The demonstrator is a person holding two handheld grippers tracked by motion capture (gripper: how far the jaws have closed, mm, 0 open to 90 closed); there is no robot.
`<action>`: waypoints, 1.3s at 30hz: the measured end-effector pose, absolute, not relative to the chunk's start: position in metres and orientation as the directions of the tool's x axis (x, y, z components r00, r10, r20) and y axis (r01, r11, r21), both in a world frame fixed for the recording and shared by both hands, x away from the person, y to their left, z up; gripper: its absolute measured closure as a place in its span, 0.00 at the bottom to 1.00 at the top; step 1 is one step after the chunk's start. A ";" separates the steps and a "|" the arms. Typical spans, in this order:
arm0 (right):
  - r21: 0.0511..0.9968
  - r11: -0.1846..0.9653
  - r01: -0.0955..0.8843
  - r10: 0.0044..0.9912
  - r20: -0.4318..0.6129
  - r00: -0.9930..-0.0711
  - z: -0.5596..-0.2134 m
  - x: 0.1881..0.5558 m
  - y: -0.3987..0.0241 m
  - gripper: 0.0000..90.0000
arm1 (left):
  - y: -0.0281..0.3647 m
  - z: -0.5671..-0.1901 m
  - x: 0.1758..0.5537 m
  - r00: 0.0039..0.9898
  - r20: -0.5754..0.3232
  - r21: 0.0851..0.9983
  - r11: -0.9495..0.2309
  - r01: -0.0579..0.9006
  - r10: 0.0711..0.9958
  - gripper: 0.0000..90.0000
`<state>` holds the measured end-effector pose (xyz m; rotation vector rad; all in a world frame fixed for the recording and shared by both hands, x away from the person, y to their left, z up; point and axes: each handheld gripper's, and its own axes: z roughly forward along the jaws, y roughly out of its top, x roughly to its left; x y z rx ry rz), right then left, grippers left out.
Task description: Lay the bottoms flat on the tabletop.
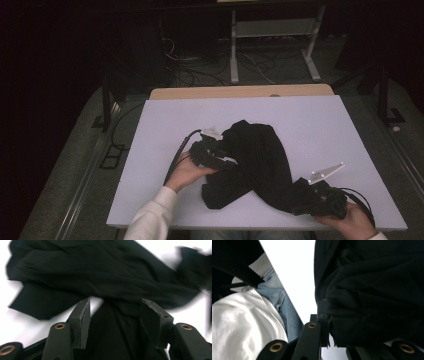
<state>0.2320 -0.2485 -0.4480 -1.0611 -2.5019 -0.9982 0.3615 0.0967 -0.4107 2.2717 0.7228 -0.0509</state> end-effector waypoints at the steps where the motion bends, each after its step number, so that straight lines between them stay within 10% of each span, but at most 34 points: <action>1: 0.501 0.505 0.703 0.534 0.458 -0.711 -0.448 0.231 -0.247 0.93 | 0.093 -0.416 0.368 0.827 -0.246 0.642 -0.554 0.530 0.506 0.45; 19: 0.516 0.566 0.642 0.470 0.438 -0.766 -0.449 0.225 -0.236 0.92 | 0.075 -0.438 0.419 0.697 -0.291 0.636 -0.411 0.653 0.655 0.40; 29: 0.638 0.516 0.572 0.503 0.315 -0.805 -0.427 0.220 -0.243 0.52 | 0.061 -0.444 0.425 0.702 -0.267 0.607 -0.450 0.655 0.660 0.91; 39: 0.679 0.416 0.605 0.590 0.305 -0.748 -0.418 0.241 -0.260 0.23 | 0.063 -0.419 0.425 0.729 -0.223 0.642 -0.466 0.609 0.647 0.95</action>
